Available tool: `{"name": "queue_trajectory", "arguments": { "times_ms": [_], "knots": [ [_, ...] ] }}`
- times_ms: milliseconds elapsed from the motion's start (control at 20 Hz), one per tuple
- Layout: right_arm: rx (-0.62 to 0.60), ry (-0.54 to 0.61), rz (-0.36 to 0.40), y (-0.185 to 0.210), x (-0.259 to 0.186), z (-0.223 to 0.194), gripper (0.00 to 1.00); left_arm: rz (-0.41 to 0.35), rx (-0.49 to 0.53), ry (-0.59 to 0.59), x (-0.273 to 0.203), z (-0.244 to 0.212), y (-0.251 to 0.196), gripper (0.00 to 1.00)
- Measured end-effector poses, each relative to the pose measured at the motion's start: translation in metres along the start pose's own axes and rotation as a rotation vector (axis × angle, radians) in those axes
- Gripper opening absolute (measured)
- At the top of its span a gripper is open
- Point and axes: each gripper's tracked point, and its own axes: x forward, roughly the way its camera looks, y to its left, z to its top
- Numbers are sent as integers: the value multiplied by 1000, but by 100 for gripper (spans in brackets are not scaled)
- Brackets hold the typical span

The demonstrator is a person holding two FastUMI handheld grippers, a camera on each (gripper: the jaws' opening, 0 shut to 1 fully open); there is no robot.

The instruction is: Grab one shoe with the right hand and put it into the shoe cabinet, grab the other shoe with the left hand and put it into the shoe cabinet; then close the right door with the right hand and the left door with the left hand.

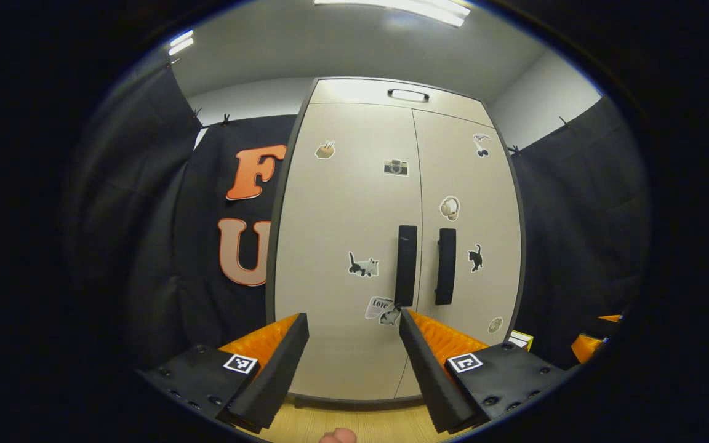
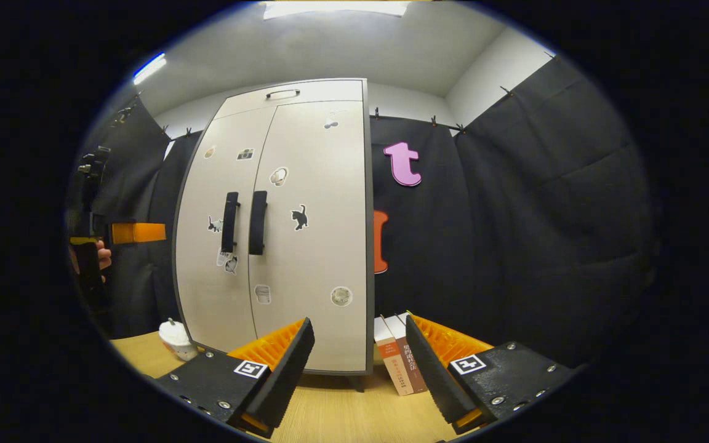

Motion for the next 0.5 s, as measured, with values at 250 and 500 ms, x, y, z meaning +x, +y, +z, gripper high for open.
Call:
{"name": "queue_trajectory", "arguments": {
  "times_ms": [250,500],
  "knots": [
    [20,16,39,19,-3,-8,92,17,-14,12,-41,-33,3,96],
    [39,22,51,27,-2,-13,92,19,-20,30,-62,-59,1,96]
  ]
}}
